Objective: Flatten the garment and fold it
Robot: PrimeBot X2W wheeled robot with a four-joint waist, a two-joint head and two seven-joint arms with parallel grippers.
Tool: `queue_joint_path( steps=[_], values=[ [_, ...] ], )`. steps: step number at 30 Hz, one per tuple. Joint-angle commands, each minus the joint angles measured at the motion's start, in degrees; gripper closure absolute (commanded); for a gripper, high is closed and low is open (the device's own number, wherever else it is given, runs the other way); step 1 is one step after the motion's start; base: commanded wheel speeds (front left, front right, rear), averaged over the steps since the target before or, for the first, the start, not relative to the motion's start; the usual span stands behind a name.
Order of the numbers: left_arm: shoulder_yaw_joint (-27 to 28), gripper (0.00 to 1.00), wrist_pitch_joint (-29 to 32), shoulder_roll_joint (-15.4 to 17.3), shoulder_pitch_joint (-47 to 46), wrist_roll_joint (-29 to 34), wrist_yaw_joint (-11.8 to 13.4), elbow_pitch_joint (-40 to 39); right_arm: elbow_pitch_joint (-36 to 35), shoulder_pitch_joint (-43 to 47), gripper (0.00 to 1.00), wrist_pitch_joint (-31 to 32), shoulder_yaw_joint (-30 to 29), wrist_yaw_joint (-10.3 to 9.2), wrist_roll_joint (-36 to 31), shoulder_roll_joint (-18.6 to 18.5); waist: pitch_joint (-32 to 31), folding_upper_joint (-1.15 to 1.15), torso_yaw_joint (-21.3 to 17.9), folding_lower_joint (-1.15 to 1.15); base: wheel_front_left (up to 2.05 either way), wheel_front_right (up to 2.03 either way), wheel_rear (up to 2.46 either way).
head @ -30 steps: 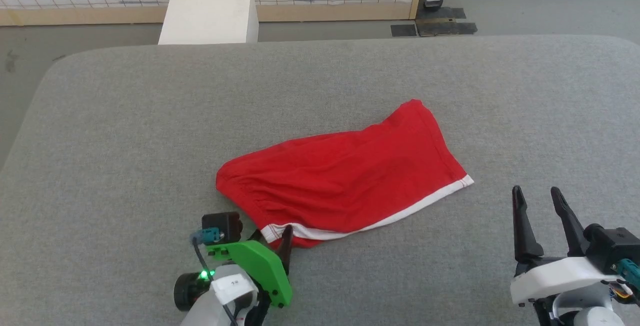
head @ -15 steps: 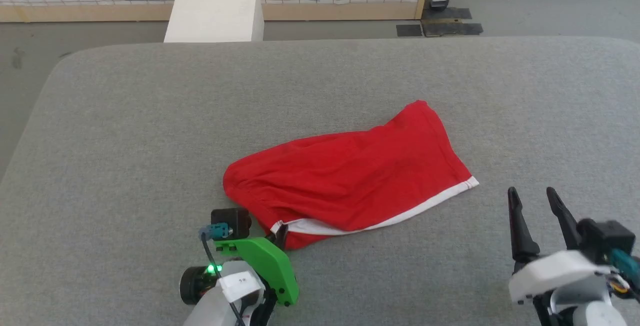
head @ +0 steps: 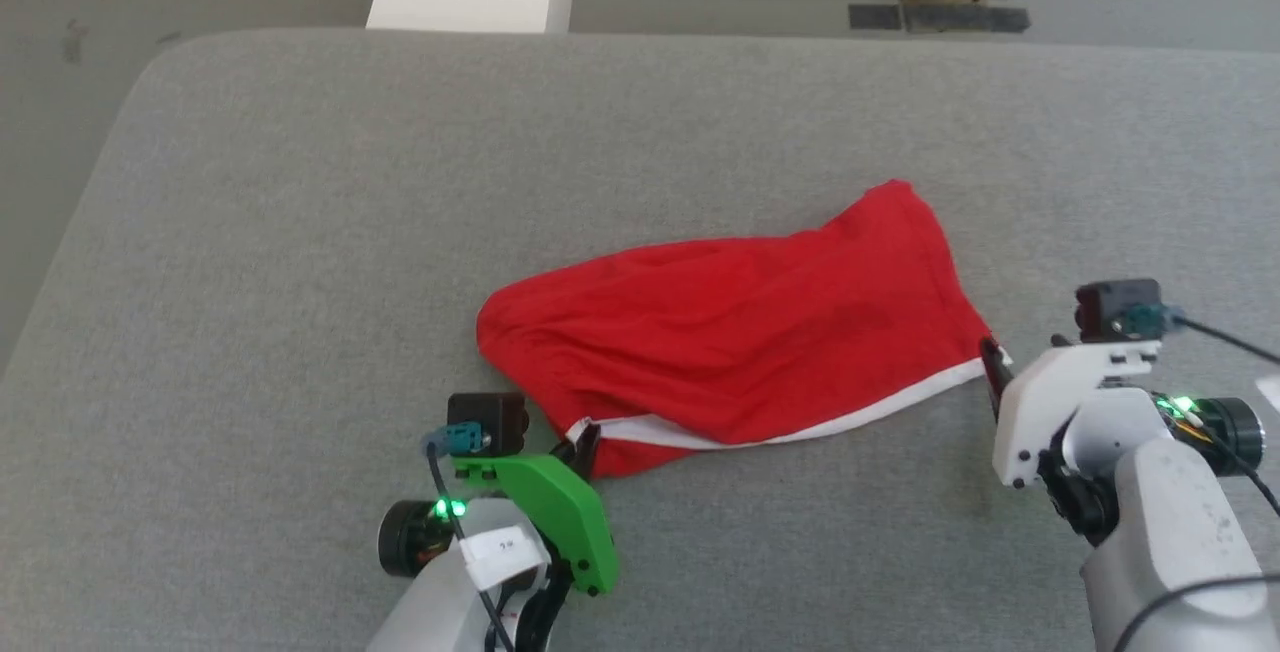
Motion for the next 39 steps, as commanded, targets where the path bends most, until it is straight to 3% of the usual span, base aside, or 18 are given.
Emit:
queue_joint_path(
  steps=[1,9,10,11,13,16,19,31,35,39],
  values=[
    [-0.14,1.00,-0.25,0.18,-1.26,0.74,-0.42,-0.23,1.62,-1.89,0.00,2.12,-0.01,-0.09,-0.36,0.00,1.81,0.00,1.47,0.00,0.00,0.00,0.00],
    [-1.00,1.00,-0.74,0.11,-2.96,0.89,-0.51,-0.47,7.25,-6.84,0.00,13.88,0.65,-0.09,-3.22,0.00,4.52,0.00,2.51,0.00,0.00,0.00,0.00],
    [-1.06,1.00,-0.82,0.11,-3.03,0.87,-0.49,-0.43,7.72,-7.04,0.12,15.78,0.89,-0.09,-3.21,0.00,4.68,0.00,2.52,0.00,0.00,0.00,0.00],
    [-1.12,1.00,-0.83,0.11,-3.05,0.80,-0.50,-0.38,7.97,-7.14,0.58,17.19,1.15,-0.09,-3.03,0.00,4.79,0.00,2.52,0.00,0.00,0.00,0.00],
    [-1.23,1.00,-0.90,0.11,-3.10,0.74,-0.51,-0.33,7.89,-7.23,1.00,19.33,1.90,-0.09,-2.79,0.00,4.99,0.00,2.44,0.00,0.00,0.00,0.00],
    [-1.39,1.00,-0.93,0.16,-3.14,0.64,-0.51,-0.12,6.18,-6.77,1.00,19.84,2.25,-0.09,-2.96,0.00,4.97,0.00,2.29,0.00,0.00,0.00,0.00],
    [-1.61,1.00,-1.18,0.16,-3.12,0.59,-0.56,0.00,3.35,-5.65,1.00,16.31,2.26,-0.09,-2.06,0.00,4.25,0.00,2.15,0.00,0.00,0.00,0.00],
    [-1.60,1.00,-5.39,1.72,1.43,0.42,-0.68,-3.53,-10.11,10.59,1.00,-7.53,3.44,-0.09,11.25,0.00,-3.23,0.00,0.53,0.00,0.00,0.00,0.00],
    [-1.57,1.00,-5.93,2.90,4.49,0.10,-0.62,-7.62,-15.46,18.39,1.00,-9.58,3.03,-0.09,16.10,0.00,-5.75,0.00,-0.08,0.00,0.00,0.00,0.00],
    [-1.32,1.00,-4.01,4.50,6.27,-1.31,-1.32,-13.58,-21.55,22.87,1.00,-7.57,3.22,-0.09,17.39,0.00,-7.15,0.00,-0.97,0.00,0.00,0.00,0.00]
  ],
)
